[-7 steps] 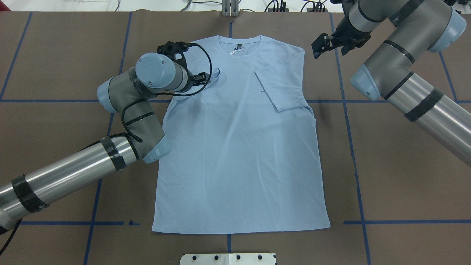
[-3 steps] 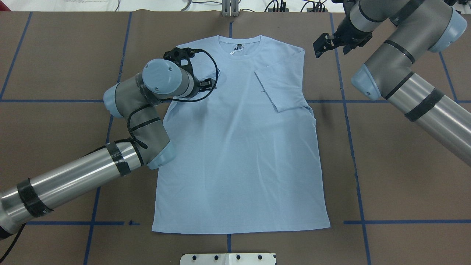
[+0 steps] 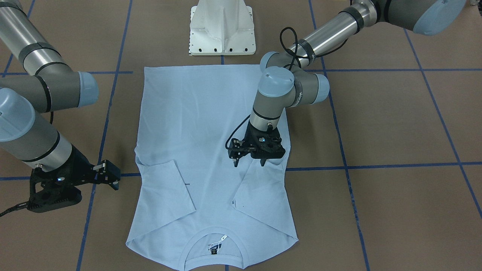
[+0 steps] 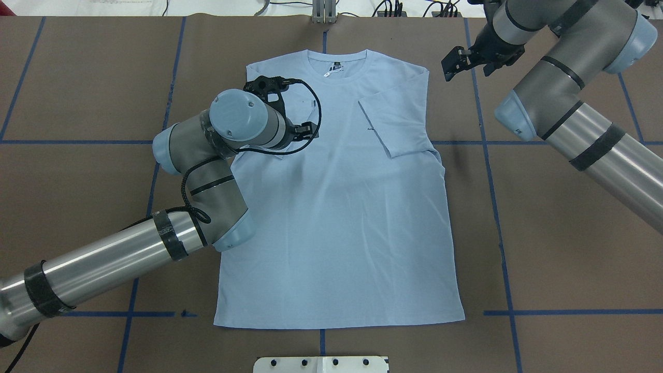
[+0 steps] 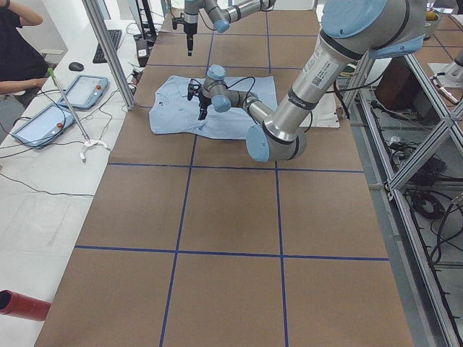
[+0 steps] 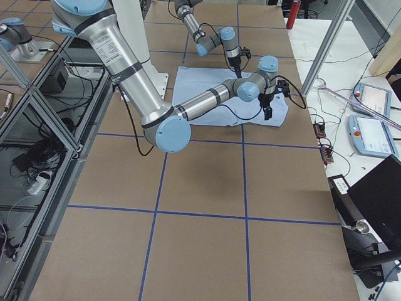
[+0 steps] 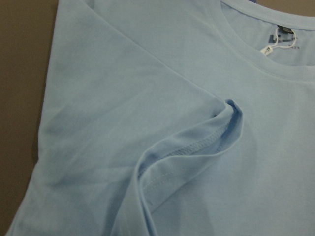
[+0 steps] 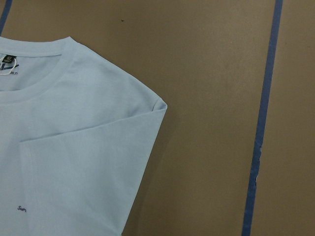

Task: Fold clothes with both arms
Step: 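Press the folded sleeve flat and withdraw the left gripper, then move both grippers toward the shirt hem nearest the robot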

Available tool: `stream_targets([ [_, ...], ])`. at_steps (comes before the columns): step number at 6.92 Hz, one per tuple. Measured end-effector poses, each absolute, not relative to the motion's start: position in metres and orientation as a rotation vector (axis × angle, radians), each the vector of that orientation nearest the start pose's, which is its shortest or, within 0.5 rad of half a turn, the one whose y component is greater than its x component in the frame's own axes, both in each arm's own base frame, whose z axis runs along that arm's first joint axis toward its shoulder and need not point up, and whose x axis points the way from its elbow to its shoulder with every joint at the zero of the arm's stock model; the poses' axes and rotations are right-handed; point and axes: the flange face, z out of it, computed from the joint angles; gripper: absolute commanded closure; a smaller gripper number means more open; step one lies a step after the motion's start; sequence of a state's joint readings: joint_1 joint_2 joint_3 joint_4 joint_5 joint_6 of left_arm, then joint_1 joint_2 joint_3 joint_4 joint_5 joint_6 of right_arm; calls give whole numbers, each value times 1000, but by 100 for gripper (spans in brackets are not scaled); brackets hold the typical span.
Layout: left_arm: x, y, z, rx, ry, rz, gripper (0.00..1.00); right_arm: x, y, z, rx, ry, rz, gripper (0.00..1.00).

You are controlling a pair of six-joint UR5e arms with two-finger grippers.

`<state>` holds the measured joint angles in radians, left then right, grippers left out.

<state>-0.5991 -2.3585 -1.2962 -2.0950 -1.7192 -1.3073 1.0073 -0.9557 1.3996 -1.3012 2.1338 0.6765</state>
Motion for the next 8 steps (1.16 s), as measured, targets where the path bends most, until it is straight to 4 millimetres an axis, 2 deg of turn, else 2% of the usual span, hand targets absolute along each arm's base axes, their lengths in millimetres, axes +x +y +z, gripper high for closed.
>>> stream_targets([
  [1, 568, -529, 226, 304, 1006, -217, 9, -322, -660, 340, 250, -839, -94, 0],
  [3, 537, -505, 242, 291, 1003, -178, 1, -323, -653, 341, 238, -852, -101, 0],
  [4, 513, -489, 244, 290, 983, -146, 1, -323, -633, 346, 232, -862, -112, 0],
  [5, 488, -474, 241, 293, 970, -124, 1, -322, -594, 357, 223, -869, -111, 0],
  [6, 463, -458, 242, 300, 972, -116, 1, -324, -545, 362, 196, -884, -70, 0],
  [8, 416, -427, 252, 309, 987, -109, 1, -341, -435, 363, 134, -903, -16, 0],
])
